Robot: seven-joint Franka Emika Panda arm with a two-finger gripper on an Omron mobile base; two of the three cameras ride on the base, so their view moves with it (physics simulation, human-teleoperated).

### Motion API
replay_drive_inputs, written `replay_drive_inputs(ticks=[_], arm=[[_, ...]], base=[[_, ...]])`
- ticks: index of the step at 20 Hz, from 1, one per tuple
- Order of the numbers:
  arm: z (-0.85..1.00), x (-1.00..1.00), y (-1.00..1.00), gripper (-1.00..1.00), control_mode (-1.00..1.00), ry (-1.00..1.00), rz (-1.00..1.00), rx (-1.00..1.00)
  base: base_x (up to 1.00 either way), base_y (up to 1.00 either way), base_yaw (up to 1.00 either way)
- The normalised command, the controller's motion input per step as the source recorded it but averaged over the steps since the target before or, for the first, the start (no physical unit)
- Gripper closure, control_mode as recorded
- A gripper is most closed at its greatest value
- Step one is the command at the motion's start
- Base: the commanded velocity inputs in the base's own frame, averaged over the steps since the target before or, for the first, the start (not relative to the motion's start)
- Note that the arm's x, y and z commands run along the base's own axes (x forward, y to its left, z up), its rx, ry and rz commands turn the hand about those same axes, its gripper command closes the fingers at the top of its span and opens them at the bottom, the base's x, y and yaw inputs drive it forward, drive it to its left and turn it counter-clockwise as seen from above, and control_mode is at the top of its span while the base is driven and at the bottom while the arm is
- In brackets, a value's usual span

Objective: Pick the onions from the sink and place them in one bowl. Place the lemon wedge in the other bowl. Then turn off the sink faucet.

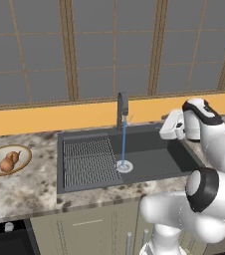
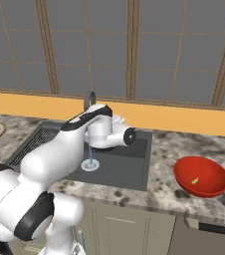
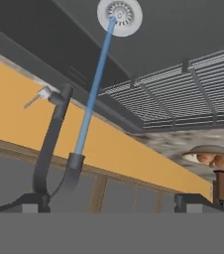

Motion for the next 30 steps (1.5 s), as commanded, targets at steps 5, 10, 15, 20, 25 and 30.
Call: replay_drive_inputs(ticks=[5, 10, 15, 20, 25, 30], arm=[[-0.21, 0.37, 0.0, -1.0, -1.0, 0.0, 0.02, 0.02], [-0.11, 0.4, -0.06, -1.0, -1.0, 0.0, 0.01, 0.03], [-0.07, 0.41, -0.17, -1.0, -1.0, -0.04, 0.0, 0.02], [-0.14, 0.4, -0.02, -1.0, -1.0, -0.01, 0.0, 0.0], [-0.18, 0.51, 0.0, -1.0, -1.0, 0.0, 0.0, 0.03], [-0.19, 0.48, 0.0, -1.0, -1.0, 0.0, 0.0, 0.05]], base=[[0.0, 0.0, 0.0], [0.0, 0.0, 0.0], [0.0, 0.0, 0.0], [0.0, 0.0, 0.0], [0.0, 0.0, 0.0], [0.0, 0.0, 0.0]])
